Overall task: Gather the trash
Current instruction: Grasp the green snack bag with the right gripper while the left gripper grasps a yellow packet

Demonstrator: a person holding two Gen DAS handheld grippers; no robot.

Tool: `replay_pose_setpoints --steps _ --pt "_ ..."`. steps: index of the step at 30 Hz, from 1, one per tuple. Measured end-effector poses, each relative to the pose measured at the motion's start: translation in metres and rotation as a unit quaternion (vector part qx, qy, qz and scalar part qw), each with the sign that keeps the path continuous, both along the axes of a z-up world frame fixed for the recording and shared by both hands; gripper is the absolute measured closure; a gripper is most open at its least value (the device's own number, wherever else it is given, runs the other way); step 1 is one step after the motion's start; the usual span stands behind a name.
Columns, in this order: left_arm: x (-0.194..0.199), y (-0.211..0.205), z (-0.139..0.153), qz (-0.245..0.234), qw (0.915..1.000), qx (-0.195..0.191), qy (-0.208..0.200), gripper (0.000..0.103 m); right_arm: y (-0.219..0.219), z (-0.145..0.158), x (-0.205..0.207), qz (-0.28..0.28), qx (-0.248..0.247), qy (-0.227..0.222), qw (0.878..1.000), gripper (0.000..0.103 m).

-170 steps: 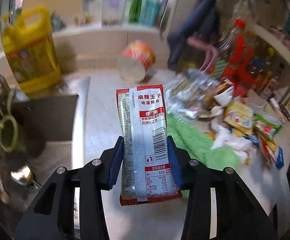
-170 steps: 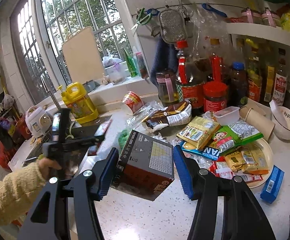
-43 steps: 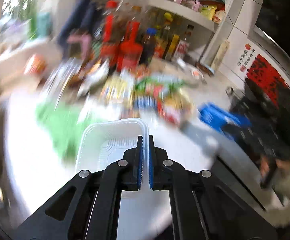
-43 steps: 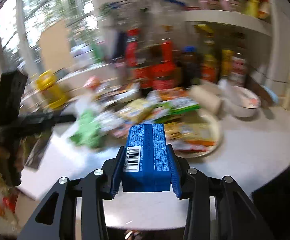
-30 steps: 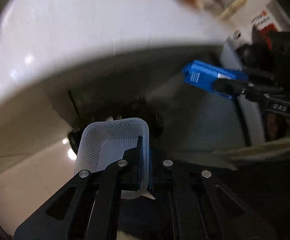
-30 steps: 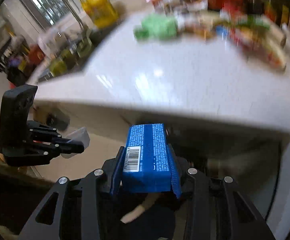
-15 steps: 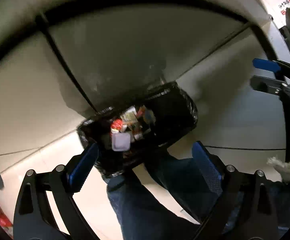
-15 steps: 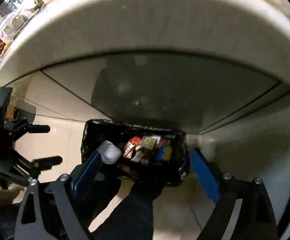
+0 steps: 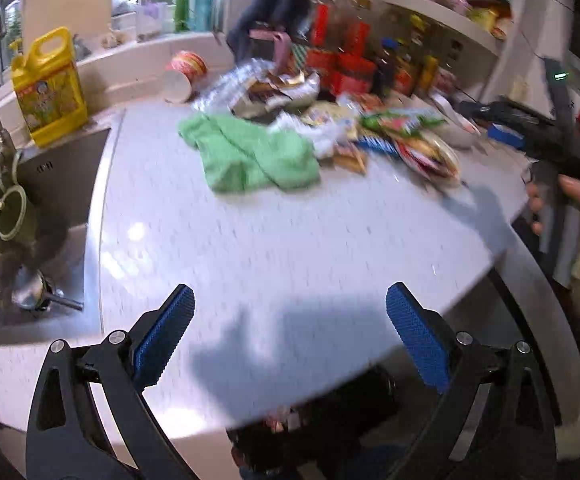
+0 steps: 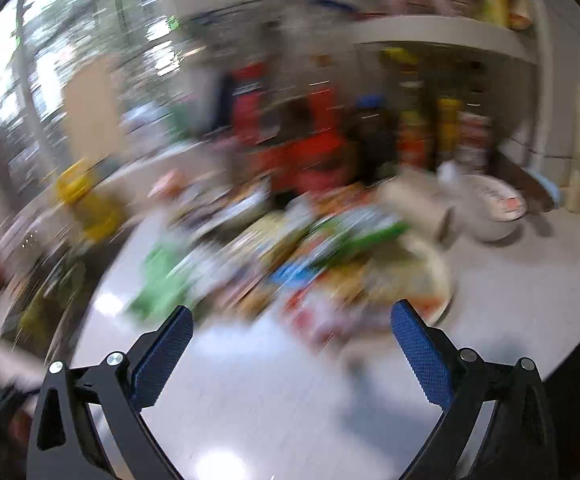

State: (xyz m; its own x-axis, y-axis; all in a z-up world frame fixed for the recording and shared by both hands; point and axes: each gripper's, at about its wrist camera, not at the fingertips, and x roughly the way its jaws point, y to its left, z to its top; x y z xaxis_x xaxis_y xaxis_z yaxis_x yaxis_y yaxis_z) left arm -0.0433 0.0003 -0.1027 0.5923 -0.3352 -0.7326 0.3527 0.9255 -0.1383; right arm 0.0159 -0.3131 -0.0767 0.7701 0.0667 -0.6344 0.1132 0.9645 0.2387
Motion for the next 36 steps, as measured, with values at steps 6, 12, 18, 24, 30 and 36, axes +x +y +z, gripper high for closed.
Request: replay_pose_setpoints --steps 6,12,18,24,30,36 --pt "0.015 -0.008 -0.006 -0.001 0.9998 0.016 0.008 0.009 -0.038 -0.049 0.093 -0.063 0.056 0.050 0.995 0.005" --pt "0.035 -0.015 -0.010 0.008 0.9990 0.035 0.027 0.009 -0.022 -0.070 0.129 -0.041 0.030 0.086 0.995 0.038" --pt "0.067 -0.031 0.000 0.016 0.9988 0.039 0.024 0.009 -0.009 -0.034 0.103 0.010 0.010 0.036 0.999 0.081" --pt "0.106 -0.077 0.008 -0.019 0.9983 0.055 0.000 0.009 -0.018 0.011 0.041 0.010 -0.001 -0.018 1.000 0.083" --pt "0.171 -0.139 0.008 -0.097 0.9930 0.056 -0.038 0.009 -0.037 0.027 -0.021 -0.010 0.012 -0.039 0.999 0.083" --pt "0.248 -0.168 -0.008 -0.106 0.9913 0.077 -0.017 0.009 -0.048 0.022 -0.047 -0.027 0.023 -0.029 0.999 0.082"
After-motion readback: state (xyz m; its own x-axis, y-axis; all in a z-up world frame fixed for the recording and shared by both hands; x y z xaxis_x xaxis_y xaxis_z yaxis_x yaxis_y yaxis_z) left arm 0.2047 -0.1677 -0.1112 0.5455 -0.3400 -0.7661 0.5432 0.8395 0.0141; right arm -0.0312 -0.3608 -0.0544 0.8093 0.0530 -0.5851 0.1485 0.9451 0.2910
